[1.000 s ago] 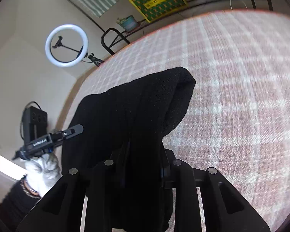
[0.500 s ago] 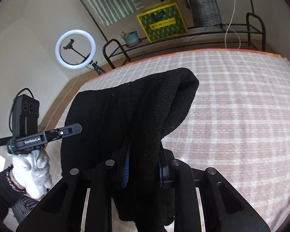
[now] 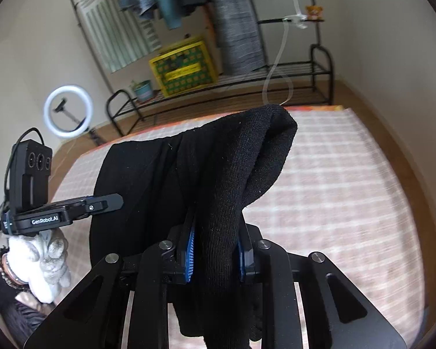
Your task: Fold large clothes
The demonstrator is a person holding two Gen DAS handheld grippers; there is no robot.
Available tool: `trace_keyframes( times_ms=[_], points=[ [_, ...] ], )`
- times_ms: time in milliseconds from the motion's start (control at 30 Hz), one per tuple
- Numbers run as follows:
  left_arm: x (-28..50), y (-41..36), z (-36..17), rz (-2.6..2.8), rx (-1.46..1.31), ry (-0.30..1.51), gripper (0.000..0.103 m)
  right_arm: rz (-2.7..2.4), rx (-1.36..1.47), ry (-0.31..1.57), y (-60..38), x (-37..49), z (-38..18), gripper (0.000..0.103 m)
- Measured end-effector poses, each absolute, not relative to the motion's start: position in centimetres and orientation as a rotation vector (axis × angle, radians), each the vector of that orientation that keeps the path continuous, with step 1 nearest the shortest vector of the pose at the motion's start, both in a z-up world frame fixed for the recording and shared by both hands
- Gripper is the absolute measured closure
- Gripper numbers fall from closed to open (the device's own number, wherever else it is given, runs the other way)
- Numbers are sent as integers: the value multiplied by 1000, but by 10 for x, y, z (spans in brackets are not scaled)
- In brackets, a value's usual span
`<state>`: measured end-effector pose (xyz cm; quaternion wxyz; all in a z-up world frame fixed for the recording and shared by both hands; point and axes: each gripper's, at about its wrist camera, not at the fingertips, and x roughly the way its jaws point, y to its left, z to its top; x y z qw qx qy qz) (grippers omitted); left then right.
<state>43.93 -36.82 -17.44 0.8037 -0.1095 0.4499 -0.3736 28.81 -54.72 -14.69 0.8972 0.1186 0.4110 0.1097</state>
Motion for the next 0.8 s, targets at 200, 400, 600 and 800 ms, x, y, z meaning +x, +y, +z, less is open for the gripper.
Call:
trace_keyframes(
  times_ms=[200,400,600,800],
  points=[
    [483,-436,-177,-823,-200,930,74,115,229,826,-595,326,-150,83],
    [533,-481,-184,-820,-156,868,74,54,183,781,-624,381,-153,83],
    [587,-505,-206,-796,-161,834,74,26,170,752,-643,433,-166,83],
    [625,-527,-235,-779,-137,835,74,10,161,755,-657,475,-197,83]
  ],
)
